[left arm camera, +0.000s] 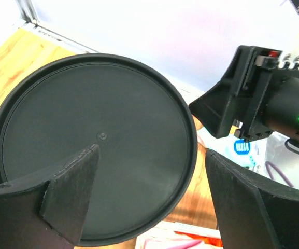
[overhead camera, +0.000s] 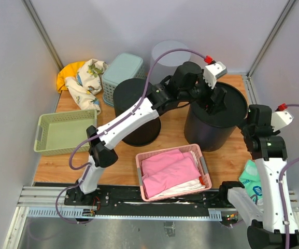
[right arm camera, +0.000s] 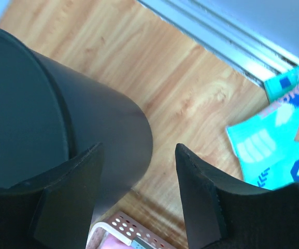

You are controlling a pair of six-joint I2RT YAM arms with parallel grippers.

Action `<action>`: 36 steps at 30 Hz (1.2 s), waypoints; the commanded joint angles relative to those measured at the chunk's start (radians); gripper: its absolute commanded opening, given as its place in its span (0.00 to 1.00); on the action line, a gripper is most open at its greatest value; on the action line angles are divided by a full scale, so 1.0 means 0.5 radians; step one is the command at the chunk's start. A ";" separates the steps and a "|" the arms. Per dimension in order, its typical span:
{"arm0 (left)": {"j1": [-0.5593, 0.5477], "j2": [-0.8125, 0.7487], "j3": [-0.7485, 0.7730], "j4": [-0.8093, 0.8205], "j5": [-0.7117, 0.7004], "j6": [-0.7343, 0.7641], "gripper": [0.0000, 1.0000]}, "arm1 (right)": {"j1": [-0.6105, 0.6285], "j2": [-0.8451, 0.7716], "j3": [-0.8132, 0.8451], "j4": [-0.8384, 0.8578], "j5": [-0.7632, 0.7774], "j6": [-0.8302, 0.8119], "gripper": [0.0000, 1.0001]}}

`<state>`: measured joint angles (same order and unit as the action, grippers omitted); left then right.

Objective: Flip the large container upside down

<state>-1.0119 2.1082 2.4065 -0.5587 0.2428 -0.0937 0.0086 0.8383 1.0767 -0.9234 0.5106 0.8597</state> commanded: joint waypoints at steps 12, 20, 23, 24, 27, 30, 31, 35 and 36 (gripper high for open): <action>0.121 -1.120 -0.918 -0.014 -0.909 -0.214 0.99 | 0.040 -0.179 0.153 0.850 -1.678 -0.964 0.61; 0.547 -1.708 -1.529 -0.156 -1.089 -0.527 0.99 | 0.816 0.104 0.251 0.674 -1.820 -1.265 0.65; 0.733 -1.836 -1.689 -0.219 -1.049 -0.603 0.99 | 1.202 0.227 0.251 0.527 -1.535 -1.340 0.66; 0.794 -1.866 -1.735 -0.232 -1.011 -0.626 0.99 | 1.271 0.261 0.246 0.480 -1.435 -1.342 0.66; 0.940 -1.936 -1.893 -0.203 -0.861 -0.676 0.99 | 1.308 0.327 0.170 0.391 -1.130 -1.301 0.66; 1.035 -1.971 -2.031 -0.144 -0.736 -0.701 0.99 | 1.280 0.345 0.078 0.366 -0.756 -1.319 0.69; 1.059 -1.976 -2.076 -0.128 -0.714 -0.707 0.99 | 1.246 0.363 0.063 0.370 -0.680 -1.344 0.70; 1.110 -1.961 -2.159 -0.043 -0.624 -0.706 0.99 | 0.989 0.501 0.062 0.518 -0.521 -1.484 0.71; 1.121 -1.955 -2.174 -0.026 -0.606 -0.703 0.99 | 0.902 0.546 0.071 0.580 -0.530 -1.491 0.71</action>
<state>-0.4767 1.1328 1.3415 -0.6445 -0.1307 -0.4305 0.5922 1.0531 1.1179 -0.6998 0.0746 0.1841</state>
